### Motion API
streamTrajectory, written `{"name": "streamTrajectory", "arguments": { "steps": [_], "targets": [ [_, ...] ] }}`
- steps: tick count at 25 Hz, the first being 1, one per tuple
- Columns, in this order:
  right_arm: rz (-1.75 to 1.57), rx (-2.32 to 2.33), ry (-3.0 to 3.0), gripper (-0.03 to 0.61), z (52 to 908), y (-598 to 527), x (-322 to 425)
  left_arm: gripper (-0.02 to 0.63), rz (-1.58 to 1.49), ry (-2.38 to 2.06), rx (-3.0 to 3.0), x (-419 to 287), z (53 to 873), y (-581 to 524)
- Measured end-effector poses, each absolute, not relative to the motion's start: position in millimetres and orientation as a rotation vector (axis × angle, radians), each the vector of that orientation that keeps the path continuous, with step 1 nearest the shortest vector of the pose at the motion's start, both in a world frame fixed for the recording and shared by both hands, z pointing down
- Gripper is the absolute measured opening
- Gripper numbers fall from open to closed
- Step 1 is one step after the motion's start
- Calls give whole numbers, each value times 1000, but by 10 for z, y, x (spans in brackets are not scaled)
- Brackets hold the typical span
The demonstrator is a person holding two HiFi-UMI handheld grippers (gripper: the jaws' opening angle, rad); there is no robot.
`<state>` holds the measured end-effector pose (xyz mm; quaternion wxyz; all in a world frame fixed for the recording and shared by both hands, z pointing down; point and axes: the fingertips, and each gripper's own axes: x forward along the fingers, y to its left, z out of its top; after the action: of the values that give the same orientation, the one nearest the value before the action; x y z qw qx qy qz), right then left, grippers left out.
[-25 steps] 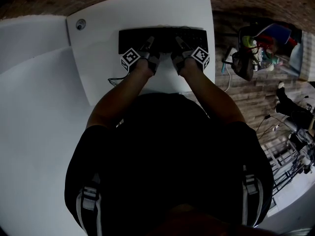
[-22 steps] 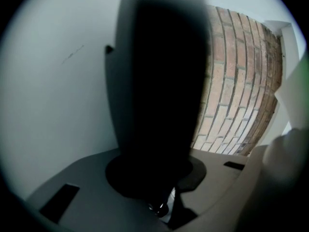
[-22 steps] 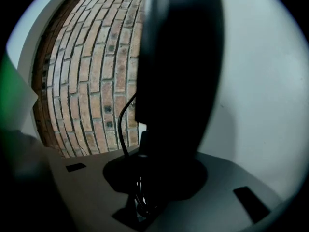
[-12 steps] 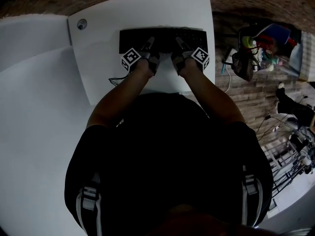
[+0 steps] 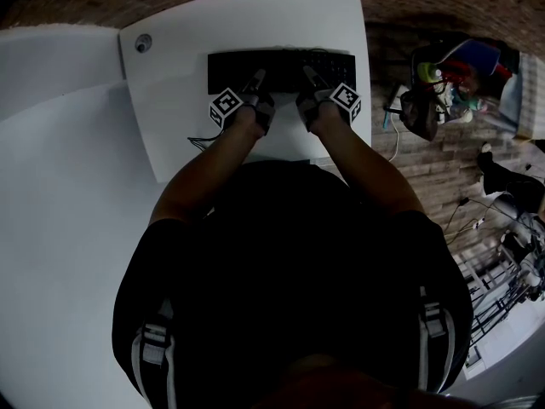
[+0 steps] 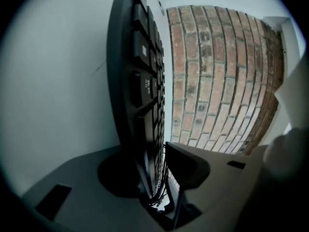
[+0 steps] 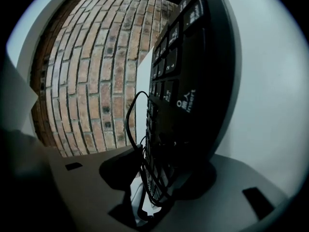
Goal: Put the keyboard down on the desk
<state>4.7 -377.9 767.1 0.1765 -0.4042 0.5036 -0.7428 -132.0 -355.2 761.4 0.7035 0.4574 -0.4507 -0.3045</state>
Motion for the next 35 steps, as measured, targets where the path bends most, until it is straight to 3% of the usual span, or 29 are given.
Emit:
{"name": "streamTrajectory", "arguments": {
  "steps": [7,17,35],
  "targets": [
    [-2144,-1170,1419,219,7755,-3748,82,209,-663,-992,1023,-1282,7642,-3577],
    [-2160,-1224,1454,256,7848,-3763,150,246,-674,-978,1003,-1296,7730,-3630],
    [-2153,-1293,1419,258,8000,-3749,359,273,-576,-987,1018,-1268,7957,-3717]
  ]
}}
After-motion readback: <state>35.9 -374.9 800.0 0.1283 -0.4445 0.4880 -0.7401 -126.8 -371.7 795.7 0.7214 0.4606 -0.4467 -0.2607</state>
